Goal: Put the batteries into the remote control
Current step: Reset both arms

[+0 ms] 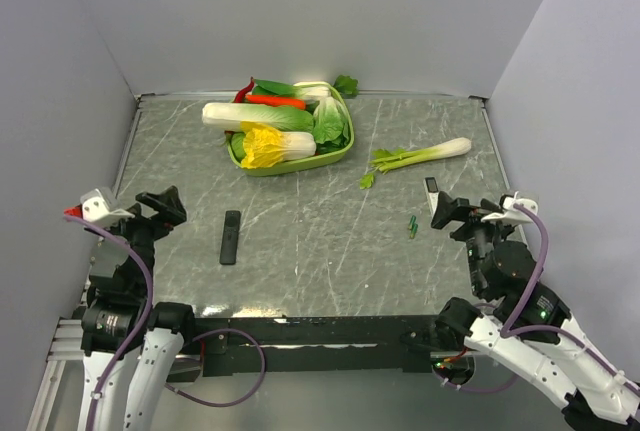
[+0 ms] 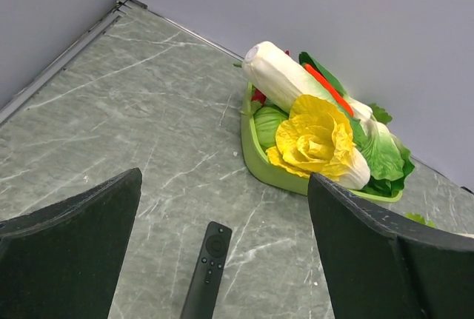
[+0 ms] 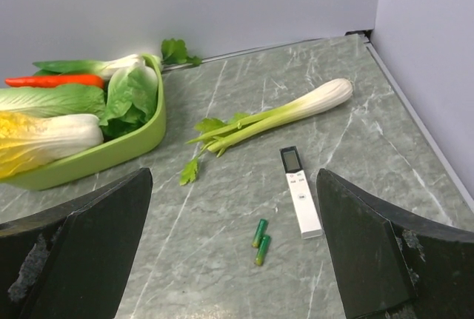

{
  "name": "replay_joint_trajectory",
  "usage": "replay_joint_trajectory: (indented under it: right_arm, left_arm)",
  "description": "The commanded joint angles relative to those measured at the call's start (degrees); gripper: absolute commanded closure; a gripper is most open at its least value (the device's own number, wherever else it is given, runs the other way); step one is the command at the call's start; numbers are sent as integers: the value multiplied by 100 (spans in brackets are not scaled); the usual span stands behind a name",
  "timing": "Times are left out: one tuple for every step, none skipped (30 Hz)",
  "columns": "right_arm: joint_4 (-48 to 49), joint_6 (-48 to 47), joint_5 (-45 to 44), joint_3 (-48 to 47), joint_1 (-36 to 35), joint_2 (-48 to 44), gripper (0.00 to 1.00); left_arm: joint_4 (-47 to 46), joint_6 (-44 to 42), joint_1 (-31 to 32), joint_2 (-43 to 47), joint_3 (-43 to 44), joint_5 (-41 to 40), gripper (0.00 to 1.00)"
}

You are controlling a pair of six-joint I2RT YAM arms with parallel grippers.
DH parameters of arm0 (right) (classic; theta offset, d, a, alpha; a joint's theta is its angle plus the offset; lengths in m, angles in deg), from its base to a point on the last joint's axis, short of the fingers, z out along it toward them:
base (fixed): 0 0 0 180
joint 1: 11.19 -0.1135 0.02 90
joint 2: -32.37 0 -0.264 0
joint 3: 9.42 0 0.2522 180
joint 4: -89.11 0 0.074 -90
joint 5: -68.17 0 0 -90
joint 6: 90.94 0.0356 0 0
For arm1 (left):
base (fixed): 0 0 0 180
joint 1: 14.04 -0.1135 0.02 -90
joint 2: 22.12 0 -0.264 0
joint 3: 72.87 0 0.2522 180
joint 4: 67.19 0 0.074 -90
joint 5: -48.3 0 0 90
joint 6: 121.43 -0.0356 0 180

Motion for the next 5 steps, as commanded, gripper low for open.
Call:
replay_joint_trajectory:
  right_arm:
    - [15, -106, -173, -13, 11, -107, 0]
    - [-46, -106, -191, -14, 2, -124, 0]
    - [-64, -106, -200, -22, 11, -150, 0]
    - [-99, -106, -208, -40, 11, -159, 0]
    - [-117, -115, -226, -40, 11, -177, 1]
  left_arm:
    - [-60, 41, 20, 138, 160, -108, 3]
    - [-86, 41, 20, 147, 152, -90, 3]
    - [-103, 41, 20, 165, 143, -90, 3]
    - [-95, 49, 11, 182, 151, -99, 3]
    - [-77, 58, 11, 183, 160, -116, 3]
